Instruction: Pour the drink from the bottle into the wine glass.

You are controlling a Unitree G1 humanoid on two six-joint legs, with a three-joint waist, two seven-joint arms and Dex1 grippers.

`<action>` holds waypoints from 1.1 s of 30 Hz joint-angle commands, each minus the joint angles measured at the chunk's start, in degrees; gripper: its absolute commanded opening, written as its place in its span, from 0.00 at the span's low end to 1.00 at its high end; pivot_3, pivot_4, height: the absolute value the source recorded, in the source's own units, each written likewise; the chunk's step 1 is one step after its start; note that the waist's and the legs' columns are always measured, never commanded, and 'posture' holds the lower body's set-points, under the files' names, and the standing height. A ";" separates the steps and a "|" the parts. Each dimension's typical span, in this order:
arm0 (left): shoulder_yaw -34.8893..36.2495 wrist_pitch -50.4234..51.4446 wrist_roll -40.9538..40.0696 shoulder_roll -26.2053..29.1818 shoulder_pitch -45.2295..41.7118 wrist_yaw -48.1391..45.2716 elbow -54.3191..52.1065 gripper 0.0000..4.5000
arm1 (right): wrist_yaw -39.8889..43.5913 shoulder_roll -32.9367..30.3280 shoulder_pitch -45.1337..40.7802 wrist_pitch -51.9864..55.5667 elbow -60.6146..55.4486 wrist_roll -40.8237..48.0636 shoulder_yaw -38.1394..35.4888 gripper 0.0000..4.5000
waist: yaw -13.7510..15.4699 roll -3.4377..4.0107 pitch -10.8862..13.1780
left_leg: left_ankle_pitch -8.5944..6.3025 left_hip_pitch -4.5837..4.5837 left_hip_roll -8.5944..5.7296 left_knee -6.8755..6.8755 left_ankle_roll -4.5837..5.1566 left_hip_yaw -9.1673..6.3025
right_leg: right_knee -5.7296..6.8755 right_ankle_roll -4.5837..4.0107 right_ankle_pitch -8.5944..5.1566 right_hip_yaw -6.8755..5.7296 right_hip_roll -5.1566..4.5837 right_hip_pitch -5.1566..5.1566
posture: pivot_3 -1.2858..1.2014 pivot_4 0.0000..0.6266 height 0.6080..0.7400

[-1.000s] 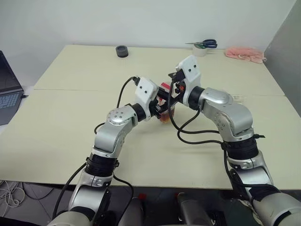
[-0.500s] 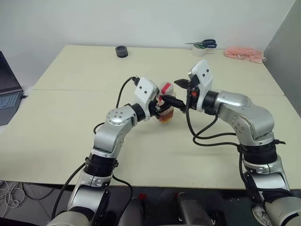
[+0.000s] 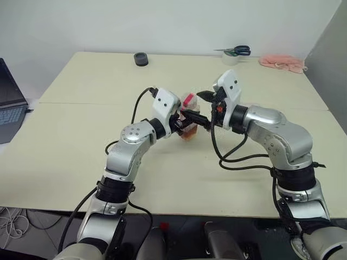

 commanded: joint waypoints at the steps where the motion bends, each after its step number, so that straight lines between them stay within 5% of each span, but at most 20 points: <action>1: 0.07 -1.53 -0.31 -0.40 -0.64 -0.23 -2.71 0.48 | -1.60 0.62 -1.50 -1.15 -1.38 -0.70 -0.97 1.00 | 0.02 0.00 0.00 | 0.00 -0.01 0.00 0.00 0.00 0.00 | -0.01 0.00 0.00 0.00 0.00 0.00 | 0.52 0.24 1.00; 4: 0.03 -1.53 -0.29 -0.51 -0.49 -0.22 -2.76 0.48 | -2.08 1.12 -1.50 -1.11 -1.56 -0.81 -0.80 1.00 | 0.03 0.00 0.00 | 0.00 -0.01 0.00 -0.01 0.00 -0.01 | -0.01 0.00 0.00 -0.01 -0.01 0.00 | 0.52 0.24 1.00; 7: 0.05 -1.49 -0.31 -0.55 -0.40 -0.17 -2.85 0.48 | -2.76 2.08 -1.95 -1.21 -1.71 -0.70 -1.03 0.87 | 0.02 0.00 0.00 | 0.00 0.00 0.01 -0.02 0.00 -0.01 | 0.00 0.00 0.00 -0.01 0.00 0.00 | 0.52 0.24 1.00; 13: 0.10 -1.50 -0.30 -0.54 -0.41 -0.18 -2.83 0.48 | -2.47 2.18 -2.30 -1.32 -1.39 -0.96 -0.83 0.42 | 0.00 0.00 0.00 | 0.00 0.00 0.01 0.00 0.00 -0.01 | 0.01 0.00 0.00 -0.01 0.00 0.00 | 0.52 0.24 1.00; 22: -0.07 -1.48 -0.40 -0.38 -0.34 -0.61 -2.80 0.48 | 0.24 -0.03 -2.49 -2.12 -1.44 0.12 -2.46 0.41 | 0.00 0.00 0.00 | 0.00 0.00 0.00 -0.01 0.00 -0.01 | 0.01 0.00 0.00 -0.01 0.00 0.00 | 0.52 0.24 1.00; 33: -1.38 -2.38 -0.29 -0.38 0.05 -2.42 -0.44 0.48 | -1.20 -2.01 -6.84 -0.03 -1.13 8.16 -13.83 0.39 | 0.09 0.06 0.04 | 0.00 -0.01 0.00 -0.02 0.01 -0.01 | -0.01 -0.01 0.00 -0.03 -0.01 0.00 | 0.52 0.24 1.00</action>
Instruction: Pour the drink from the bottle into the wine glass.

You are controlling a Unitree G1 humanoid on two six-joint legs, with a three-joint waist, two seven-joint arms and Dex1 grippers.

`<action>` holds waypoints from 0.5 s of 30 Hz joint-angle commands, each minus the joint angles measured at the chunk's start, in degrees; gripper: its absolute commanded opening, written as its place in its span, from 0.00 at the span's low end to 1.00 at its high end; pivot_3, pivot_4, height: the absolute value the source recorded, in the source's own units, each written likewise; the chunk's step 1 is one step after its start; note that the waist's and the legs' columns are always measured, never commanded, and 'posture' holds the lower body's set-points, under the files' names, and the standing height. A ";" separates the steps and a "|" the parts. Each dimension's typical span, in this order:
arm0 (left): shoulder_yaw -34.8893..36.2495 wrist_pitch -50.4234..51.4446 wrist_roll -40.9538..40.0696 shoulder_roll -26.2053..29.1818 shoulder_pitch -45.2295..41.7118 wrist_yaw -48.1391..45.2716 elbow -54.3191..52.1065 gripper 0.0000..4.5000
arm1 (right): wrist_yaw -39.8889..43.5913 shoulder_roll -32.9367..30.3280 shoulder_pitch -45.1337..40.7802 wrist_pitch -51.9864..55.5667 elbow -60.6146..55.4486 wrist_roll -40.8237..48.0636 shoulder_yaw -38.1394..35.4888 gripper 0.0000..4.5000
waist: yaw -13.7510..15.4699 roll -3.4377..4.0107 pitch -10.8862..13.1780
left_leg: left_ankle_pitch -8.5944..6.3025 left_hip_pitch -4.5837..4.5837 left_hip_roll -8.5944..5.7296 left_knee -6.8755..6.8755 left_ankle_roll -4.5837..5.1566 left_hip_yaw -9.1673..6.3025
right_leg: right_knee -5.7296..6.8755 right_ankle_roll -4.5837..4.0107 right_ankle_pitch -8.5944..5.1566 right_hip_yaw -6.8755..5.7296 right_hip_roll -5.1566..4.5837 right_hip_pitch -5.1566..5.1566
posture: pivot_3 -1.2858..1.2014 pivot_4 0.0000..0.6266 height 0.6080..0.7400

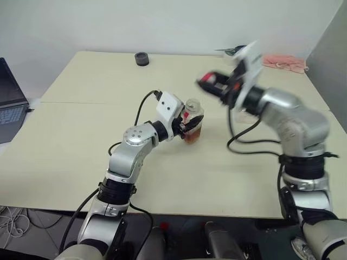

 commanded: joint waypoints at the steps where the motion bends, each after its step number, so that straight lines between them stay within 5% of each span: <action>1: -0.27 -1.55 -0.14 -0.45 -1.50 -0.94 -0.85 0.48 | -0.38 0.21 0.23 1.33 -4.12 3.43 -1.51 0.39 | -0.02 0.00 0.00 | 0.00 0.00 0.01 0.00 0.00 0.01 | 0.00 0.00 0.00 0.01 0.01 0.00 | 0.52 0.24 1.00; 6: -0.61 -2.20 -0.06 -1.04 -2.40 -1.83 0.38 0.48 | -1.73 -1.84 2.79 3.13 -6.28 3.23 -1.96 0.39 | -0.01 0.00 0.00 | 0.00 0.00 0.00 -0.01 0.00 0.02 | 0.02 0.00 0.00 0.03 0.01 -0.01 | 0.52 0.24 1.00; 10: -0.29 -1.91 -1.13 -0.70 -3.43 -3.69 -0.90 0.48 | -6.68 -7.60 19.83 -0.02 -6.25 -4.54 -5.96 0.39 | 1.15 -0.12 -0.07 | 0.00 0.02 0.00 0.02 0.00 -0.10 | -0.11 0.02 -0.02 -0.13 0.00 0.16 | 0.52 0.24 1.00; 15: -0.07 -1.88 -1.95 -0.24 -4.28 -5.51 -1.23 0.48 | -11.52 -4.28 38.74 -9.37 -5.21 -9.30 -10.42 0.38 | 1.39 -0.08 -0.05 | -0.01 -0.04 -0.13 -0.02 0.00 0.15 | -0.06 0.16 -0.10 0.16 -0.11 0.02 | 0.52 0.24 1.00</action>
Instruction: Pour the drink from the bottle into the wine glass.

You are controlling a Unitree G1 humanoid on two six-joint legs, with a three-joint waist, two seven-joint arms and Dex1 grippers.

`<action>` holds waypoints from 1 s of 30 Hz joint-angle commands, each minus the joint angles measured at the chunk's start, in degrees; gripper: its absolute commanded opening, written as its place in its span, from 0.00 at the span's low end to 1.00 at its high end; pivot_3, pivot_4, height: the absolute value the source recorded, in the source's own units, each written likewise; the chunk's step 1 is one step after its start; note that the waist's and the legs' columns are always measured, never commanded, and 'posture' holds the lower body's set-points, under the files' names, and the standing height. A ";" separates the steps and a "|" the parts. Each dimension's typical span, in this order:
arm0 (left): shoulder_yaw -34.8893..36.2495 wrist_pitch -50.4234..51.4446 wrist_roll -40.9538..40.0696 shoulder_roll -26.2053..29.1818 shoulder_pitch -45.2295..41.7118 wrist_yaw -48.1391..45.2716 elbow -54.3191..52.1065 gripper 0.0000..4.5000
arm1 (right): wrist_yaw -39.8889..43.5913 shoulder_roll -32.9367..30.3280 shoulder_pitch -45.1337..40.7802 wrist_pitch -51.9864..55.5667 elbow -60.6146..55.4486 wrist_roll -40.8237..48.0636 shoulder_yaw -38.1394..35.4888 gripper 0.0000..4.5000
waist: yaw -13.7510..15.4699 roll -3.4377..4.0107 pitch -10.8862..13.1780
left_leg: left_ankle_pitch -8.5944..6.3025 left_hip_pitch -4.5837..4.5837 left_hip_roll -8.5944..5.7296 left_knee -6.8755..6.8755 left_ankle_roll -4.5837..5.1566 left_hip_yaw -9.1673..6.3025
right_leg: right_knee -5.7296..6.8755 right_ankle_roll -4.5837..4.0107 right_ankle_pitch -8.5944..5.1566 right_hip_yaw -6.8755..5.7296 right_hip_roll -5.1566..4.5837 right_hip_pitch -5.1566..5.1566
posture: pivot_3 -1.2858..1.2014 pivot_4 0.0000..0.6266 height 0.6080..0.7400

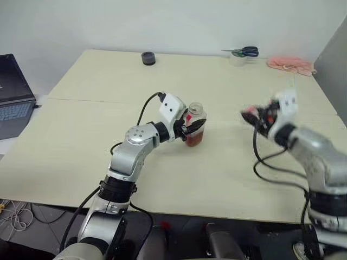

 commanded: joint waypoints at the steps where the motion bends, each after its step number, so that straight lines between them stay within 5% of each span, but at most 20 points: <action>1: 0.34 -1.70 -1.27 -0.46 -2.77 -1.32 -2.62 0.48 | -1.69 2.36 7.34 -6.44 -1.34 -1.23 -3.45 0.38 | -0.15 0.00 0.00 | 0.00 0.00 0.00 -0.01 0.00 0.01 | 0.01 0.00 0.00 0.02 0.00 -0.02 | 0.52 0.24 1.00; 4: 0.53 -2.03 -1.53 -1.04 -3.74 -1.61 -1.78 0.48 | -1.99 4.17 11.06 -8.76 1.14 -2.93 -1.57 0.38 | -1.09 0.02 0.01 | 0.00 0.14 0.06 0.00 0.00 0.13 | 0.09 0.20 -0.12 0.20 0.08 -0.01 | 0.52 0.24 1.00; 12: 0.41 -2.27 -0.90 -0.94 -4.53 -2.41 -0.60 0.48 | -1.89 2.89 9.54 -9.77 4.71 -4.46 -1.02 0.99 | -1.60 0.03 0.01 | 0.01 0.26 0.13 0.04 0.01 0.16 | 0.08 0.29 -0.15 0.27 0.23 0.11 | 0.52 0.24 1.00; 22: 2.14 -3.77 0.05 0.18 -4.11 -0.75 3.07 0.48 | 3.56 -7.96 8.14 -7.75 -0.31 -7.35 2.54 1.00 | -1.48 0.04 0.01 | 0.01 0.22 0.10 0.06 0.01 0.15 | 0.05 0.30 -0.16 0.28 0.18 0.10 | 0.52 0.24 1.00; 30: 8.62 -4.00 -0.55 2.90 -4.65 3.14 6.01 0.48 | 13.48 -10.70 -5.35 3.73 -16.85 7.60 6.44 1.00 | -1.84 0.06 0.04 | 0.01 0.22 0.14 0.07 0.01 0.14 | 0.08 0.30 -0.16 0.29 0.24 0.06 | 0.52 0.24 1.00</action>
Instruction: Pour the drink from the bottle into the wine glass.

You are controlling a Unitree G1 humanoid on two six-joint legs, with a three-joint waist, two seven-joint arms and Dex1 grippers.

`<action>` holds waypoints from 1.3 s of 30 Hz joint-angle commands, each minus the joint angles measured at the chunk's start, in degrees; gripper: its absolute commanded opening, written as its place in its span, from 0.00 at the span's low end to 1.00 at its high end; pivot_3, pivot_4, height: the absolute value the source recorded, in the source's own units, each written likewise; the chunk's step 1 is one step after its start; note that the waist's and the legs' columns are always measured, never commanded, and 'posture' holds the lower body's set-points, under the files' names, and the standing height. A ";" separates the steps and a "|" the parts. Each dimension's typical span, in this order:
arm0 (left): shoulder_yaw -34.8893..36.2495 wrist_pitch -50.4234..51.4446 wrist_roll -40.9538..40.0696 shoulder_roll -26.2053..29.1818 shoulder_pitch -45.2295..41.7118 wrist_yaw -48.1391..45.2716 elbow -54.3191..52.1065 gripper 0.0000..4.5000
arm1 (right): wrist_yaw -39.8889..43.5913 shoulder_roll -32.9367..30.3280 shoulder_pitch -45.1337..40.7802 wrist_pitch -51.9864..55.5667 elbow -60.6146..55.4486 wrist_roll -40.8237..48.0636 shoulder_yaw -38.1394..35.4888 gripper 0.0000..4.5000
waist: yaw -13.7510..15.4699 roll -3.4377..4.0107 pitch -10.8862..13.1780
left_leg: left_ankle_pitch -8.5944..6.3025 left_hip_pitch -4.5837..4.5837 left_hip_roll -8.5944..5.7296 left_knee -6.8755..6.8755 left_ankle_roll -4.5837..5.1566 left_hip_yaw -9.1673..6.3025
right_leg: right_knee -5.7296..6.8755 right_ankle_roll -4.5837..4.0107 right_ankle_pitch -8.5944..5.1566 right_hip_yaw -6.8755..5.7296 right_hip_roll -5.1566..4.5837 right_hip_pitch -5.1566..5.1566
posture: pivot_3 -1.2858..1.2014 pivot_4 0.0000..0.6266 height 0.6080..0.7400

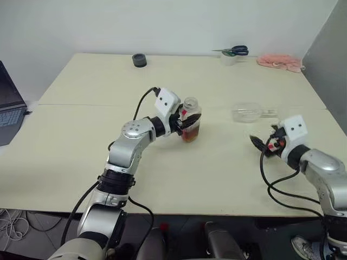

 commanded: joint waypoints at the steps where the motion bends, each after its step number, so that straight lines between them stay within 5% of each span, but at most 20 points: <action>1: 6.06 -1.18 -1.00 1.74 -1.93 3.39 -0.70 0.48 | 5.94 -1.69 -6.58 6.81 -9.79 8.42 4.60 1.00 | 0.04 -0.01 0.00 | 0.00 0.00 0.02 -0.01 0.00 -0.04 | 0.00 0.00 0.00 -0.05 0.01 0.00 | 0.52 0.24 1.00; 11: 17.83 -0.89 -1.14 5.30 0.34 14.76 3.22 0.48 | 6.46 15.29 -25.09 -3.09 9.03 -1.96 27.00 1.00 | 0.32 -0.05 0.01 | 0.01 -0.09 -0.04 0.05 -0.01 -0.21 | -0.02 -0.28 0.16 -0.32 -0.16 0.01 | 0.52 0.24 1.00; 33: 19.35 -2.03 1.68 6.87 4.95 22.63 2.65 0.48 | 12.02 19.66 -26.66 -6.68 13.89 -5.27 27.69 1.00 | 1.45 -0.07 0.00 | -0.02 -0.17 -0.01 0.02 -0.07 -0.37 | 0.05 -0.40 0.23 -0.56 -0.21 -0.10 | 0.52 0.24 1.00; 39: 19.33 -0.79 0.94 5.81 6.66 23.75 1.12 0.90 | 12.79 19.65 -26.89 -6.71 14.27 -5.60 27.76 1.00 | 1.44 -0.07 0.00 | -0.02 -0.17 -0.01 0.02 -0.07 -0.36 | 0.06 -0.40 0.23 -0.55 -0.22 -0.10 | 0.52 0.24 1.00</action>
